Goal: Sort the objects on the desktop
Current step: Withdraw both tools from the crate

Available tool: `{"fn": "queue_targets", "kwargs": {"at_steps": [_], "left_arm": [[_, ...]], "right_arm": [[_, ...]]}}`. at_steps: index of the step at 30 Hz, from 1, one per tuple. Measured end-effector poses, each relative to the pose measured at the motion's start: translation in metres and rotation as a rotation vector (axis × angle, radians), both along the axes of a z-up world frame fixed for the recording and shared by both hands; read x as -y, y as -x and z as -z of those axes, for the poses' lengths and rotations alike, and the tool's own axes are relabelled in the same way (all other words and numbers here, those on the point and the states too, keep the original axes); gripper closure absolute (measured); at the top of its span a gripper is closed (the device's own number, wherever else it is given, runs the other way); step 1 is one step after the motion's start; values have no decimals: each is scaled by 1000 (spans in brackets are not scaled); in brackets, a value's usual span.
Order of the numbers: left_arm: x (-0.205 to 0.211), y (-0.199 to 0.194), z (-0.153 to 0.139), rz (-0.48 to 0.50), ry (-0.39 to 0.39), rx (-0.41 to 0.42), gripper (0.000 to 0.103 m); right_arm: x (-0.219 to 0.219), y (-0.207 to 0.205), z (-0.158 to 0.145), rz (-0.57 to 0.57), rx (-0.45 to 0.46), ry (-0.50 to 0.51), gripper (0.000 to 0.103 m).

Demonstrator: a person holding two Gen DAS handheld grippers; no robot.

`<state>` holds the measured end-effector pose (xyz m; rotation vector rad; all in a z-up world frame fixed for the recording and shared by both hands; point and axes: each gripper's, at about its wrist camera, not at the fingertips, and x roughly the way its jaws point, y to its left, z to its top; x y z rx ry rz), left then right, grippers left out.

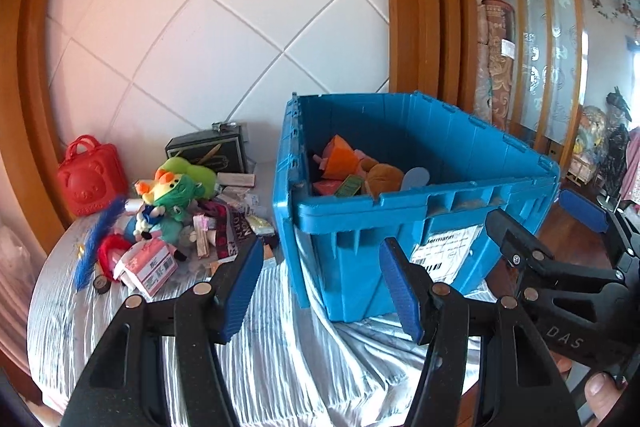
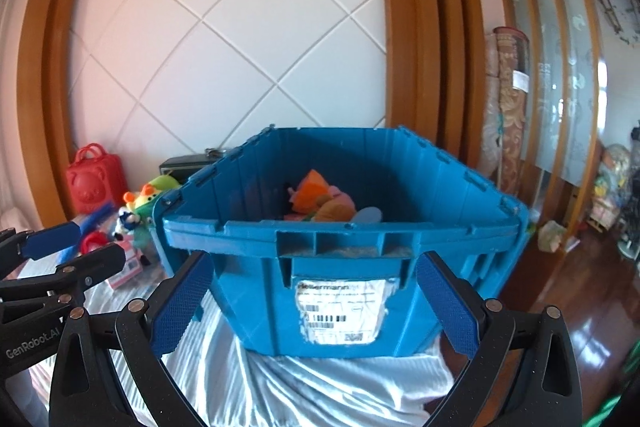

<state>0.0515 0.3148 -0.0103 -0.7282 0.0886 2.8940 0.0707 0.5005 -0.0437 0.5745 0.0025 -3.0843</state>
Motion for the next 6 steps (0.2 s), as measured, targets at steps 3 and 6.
{"fn": "queue_targets", "kwargs": {"at_steps": [3,6], "left_arm": [[-7,3,-10,16,-5,-21,43],[-13,6,-23,32,-21,-46,43]], "right_arm": [[-6,-1,-14,44,-23,-23,0],[-13,-2,-28,72,-52,-34,0]]}}
